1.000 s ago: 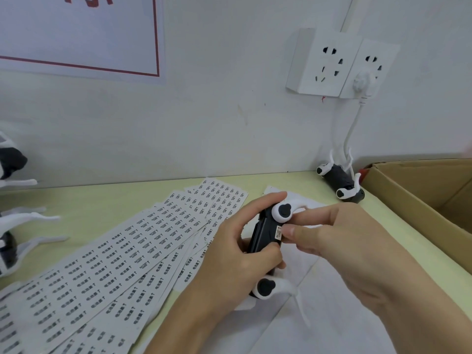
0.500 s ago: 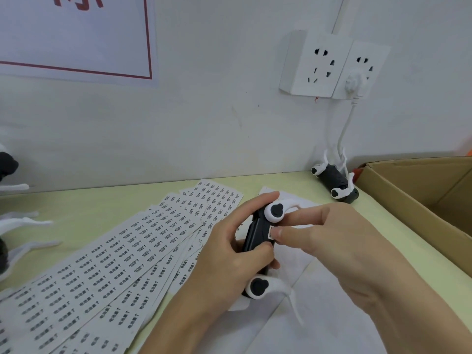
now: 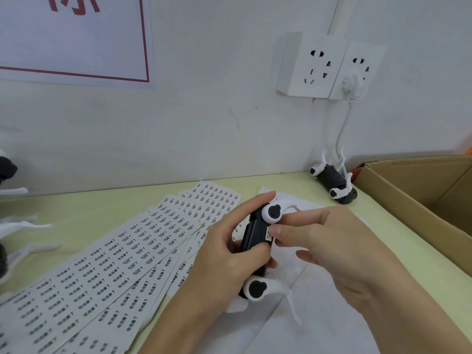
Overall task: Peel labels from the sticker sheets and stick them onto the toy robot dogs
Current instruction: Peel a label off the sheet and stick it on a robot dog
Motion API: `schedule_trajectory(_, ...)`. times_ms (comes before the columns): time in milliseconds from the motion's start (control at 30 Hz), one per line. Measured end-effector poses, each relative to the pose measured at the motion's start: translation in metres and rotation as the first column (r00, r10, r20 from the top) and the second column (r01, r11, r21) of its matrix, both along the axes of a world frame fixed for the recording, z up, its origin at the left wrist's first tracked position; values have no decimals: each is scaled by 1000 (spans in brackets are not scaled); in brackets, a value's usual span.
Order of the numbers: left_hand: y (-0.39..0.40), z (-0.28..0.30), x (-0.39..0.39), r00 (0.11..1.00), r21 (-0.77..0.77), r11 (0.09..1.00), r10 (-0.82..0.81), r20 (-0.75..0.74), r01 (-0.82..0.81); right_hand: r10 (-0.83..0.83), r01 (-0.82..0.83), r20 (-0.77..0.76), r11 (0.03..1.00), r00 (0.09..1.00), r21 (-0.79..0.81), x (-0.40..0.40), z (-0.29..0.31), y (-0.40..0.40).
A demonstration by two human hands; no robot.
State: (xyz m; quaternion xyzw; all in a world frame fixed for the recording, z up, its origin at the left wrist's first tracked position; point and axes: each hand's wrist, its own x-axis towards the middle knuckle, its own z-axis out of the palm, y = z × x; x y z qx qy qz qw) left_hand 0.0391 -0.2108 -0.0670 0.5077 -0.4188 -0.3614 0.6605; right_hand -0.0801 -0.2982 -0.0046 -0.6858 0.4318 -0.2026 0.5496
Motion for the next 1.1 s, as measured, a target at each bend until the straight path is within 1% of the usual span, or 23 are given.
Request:
schedule_trajectory(167, 1, -1, 1, 1000, 3, 1000, -11, -4, 11, -80, 80, 30, 996, 996, -25, 3, -4, 0)
schedule_trajectory(300, 0, -2, 1, 1000, 2, 1000, -3, 3, 3, -68, 67, -31, 996, 997, -54, 1, -3, -1)
schedule_trajectory(400, -1, -2, 1, 1000, -4, 1000, 11, -14, -11, -47, 24, -140, 987, 989, -158, -3, -1, -2)
schedule_trajectory(500, -2, -2, 2, 998, -19, 1000, 15, -60, -16, -25, -47, -244, 958, 969, -282, -7, 2, -4)
schedule_trajectory(567, -2, -2, 3, 995, -28, 999, 19, -100, -22, -13, -80, -265, 938, 964, -338, -8, 5, -5)
schedule_trajectory(633, -1, -3, 4, 992, -40, 999, 15, -128, -20, -9, -76, -230, 931, 973, -358, -8, 7, -4)
schedule_trajectory(700, -1, -3, 5, 989, -63, 998, 2, -149, -11, 9, -77, -199, 938, 980, -337, -8, 10, -2)
schedule_trajectory(833, -2, -4, 5, 982, -109, 994, -6, -189, -14, 65, -116, -189, 954, 980, -276, -6, 13, 3)
schedule_trajectory(900, -3, -5, 6, 979, -119, 992, 10, -203, -35, 77, -115, -191, 973, 979, -199, -3, 12, 6)
schedule_trajectory(1000, -4, -7, 6, 977, -155, 987, 8, -213, -42, 85, -90, -116, 995, 990, -36, 5, 8, 13)
schedule_trajectory(1033, -4, -6, 5, 975, -163, 986, 6, -221, -43, 82, -83, -94, 997, 992, -10, 7, 5, 14)
schedule_trajectory(1100, -3, -4, 3, 970, -172, 984, 2, -245, -45, 47, -48, -68, 999, 997, -8, 10, 0, 15)
